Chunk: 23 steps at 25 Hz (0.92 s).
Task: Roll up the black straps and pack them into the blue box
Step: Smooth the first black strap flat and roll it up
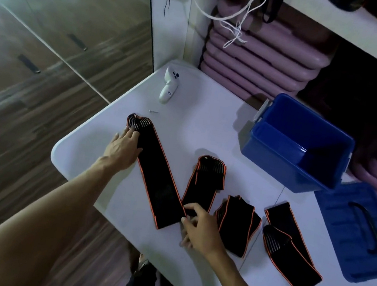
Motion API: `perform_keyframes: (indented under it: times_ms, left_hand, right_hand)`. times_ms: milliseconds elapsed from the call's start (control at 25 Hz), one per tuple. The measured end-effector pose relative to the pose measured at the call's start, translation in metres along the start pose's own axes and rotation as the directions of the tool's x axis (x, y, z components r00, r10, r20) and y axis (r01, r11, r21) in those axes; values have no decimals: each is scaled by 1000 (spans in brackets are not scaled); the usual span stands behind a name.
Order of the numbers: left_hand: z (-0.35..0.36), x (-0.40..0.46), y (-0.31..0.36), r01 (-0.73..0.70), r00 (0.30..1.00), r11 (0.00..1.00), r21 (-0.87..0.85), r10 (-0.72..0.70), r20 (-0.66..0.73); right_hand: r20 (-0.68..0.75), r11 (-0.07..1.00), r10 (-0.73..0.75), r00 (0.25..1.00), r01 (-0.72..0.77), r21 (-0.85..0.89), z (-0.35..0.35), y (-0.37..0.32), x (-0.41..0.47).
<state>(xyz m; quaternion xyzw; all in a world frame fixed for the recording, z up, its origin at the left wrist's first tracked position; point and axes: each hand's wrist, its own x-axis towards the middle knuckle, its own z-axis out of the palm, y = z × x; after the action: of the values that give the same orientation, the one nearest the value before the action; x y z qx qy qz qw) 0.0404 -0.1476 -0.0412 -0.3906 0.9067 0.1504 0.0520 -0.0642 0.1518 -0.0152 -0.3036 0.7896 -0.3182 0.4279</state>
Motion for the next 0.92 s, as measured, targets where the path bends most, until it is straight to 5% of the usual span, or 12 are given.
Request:
perform_keyframes:
  times_ms: [160, 320, 480, 680, 800, 920]
  left_hand:
    - [-7, -11, 46, -162, 938, 987, -8, 152, -311]
    - [-4, -3, 119, -481, 876, 849, -217, 460, -142]
    - [-3, 4, 170, -302, 933, 837, -456, 358, 39]
    - [4, 3, 171, -292, 946, 936, -198, 313, 80]
    - [-4, 10, 169, -275, 961, 924, -264, 257, -102]
    - [-35, 22, 152, -180, 959, 860, -478, 46, -279]
  right_hand:
    - [-202, 955, -95, 975, 32, -295, -13, 6, -3]
    - [-283, 958, -9, 959, -73, -277, -21, 11, -8]
    - [-336, 985, 36, 941, -91, -147, -21, 8, -10]
    - [-308, 967, 177, 935, -107, 232, -24, -6, -6]
    - [-342, 942, 189, 921, -72, 328, -31, -11, -8]
    - [-450, 912, 177, 875, 26, 409, -45, -18, -12]
